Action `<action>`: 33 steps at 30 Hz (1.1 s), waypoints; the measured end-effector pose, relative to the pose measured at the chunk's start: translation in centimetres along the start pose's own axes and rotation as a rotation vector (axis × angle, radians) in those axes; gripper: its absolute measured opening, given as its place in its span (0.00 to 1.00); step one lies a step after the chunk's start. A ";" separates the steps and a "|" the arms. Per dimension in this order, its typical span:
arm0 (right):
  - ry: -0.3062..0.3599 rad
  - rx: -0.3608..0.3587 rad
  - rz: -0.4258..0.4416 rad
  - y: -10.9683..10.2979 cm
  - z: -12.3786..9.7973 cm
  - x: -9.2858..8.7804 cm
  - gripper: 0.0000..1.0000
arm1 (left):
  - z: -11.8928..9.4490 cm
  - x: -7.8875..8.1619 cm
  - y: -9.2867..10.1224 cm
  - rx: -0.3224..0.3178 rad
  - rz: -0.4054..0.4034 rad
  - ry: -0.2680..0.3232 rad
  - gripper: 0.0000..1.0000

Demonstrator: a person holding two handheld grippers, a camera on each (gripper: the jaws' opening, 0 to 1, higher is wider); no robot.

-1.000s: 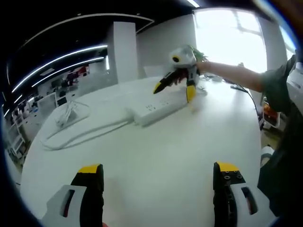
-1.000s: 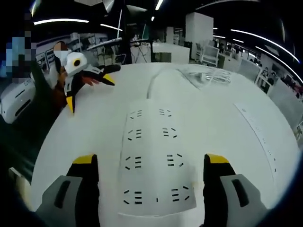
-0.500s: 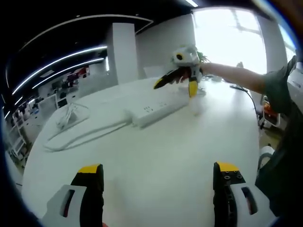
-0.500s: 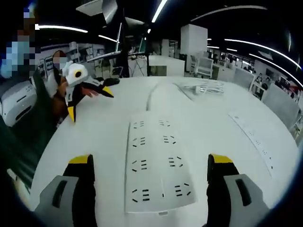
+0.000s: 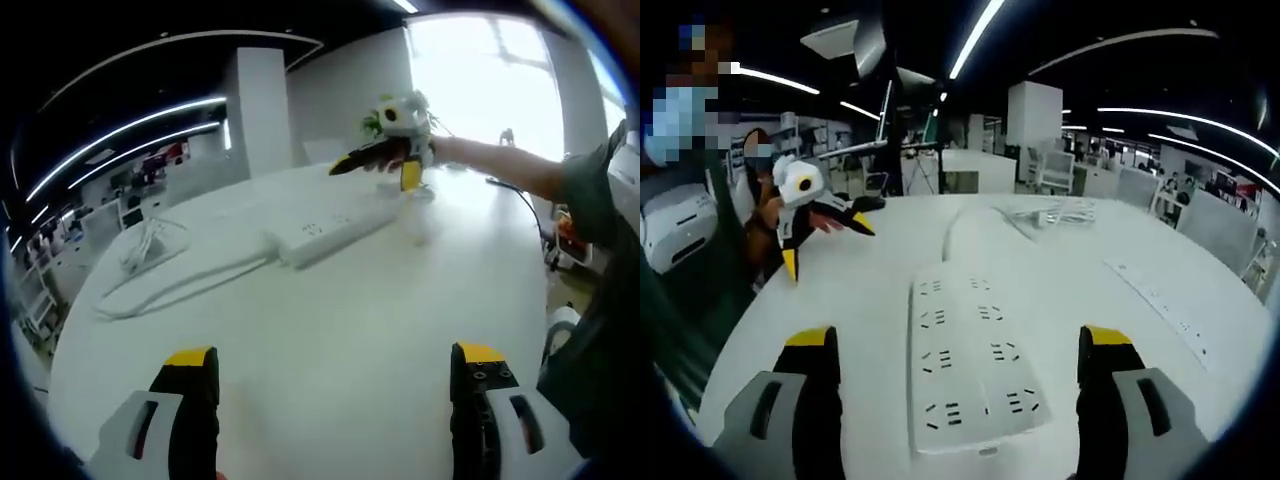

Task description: Straighten the power strip on the desk, plug the charger into it

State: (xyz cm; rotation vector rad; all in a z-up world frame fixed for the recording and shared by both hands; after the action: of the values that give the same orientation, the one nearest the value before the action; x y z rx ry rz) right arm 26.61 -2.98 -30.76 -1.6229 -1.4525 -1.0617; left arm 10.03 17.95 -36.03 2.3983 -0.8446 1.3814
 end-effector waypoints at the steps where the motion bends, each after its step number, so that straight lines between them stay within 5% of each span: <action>1: 0.003 -0.004 0.002 0.0 -0.1 -0.1 0.99 | 0.0 0.1 0.0 0.000 0.000 0.002 0.99; 33: 0.147 -0.168 0.036 -0.1 -5.5 -0.5 0.98 | -0.4 -0.1 0.3 0.004 -0.005 0.006 0.99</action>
State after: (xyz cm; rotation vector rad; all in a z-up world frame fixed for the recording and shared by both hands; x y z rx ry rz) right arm 25.87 -8.16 -28.88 -1.6416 -1.2622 -1.2829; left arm 9.56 17.96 -35.98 2.3966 -0.8351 1.3888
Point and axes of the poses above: the point that each gripper's makers call its tool centre point, and the gripper's own axes: z roughly forward along the fingers, y roughly to its right, x roughly out of its top, the point moved 2 cm from there along -z, roughly backward along the fingers, and after that the axes turned 3 degrees about z, right-handed, at the moved point
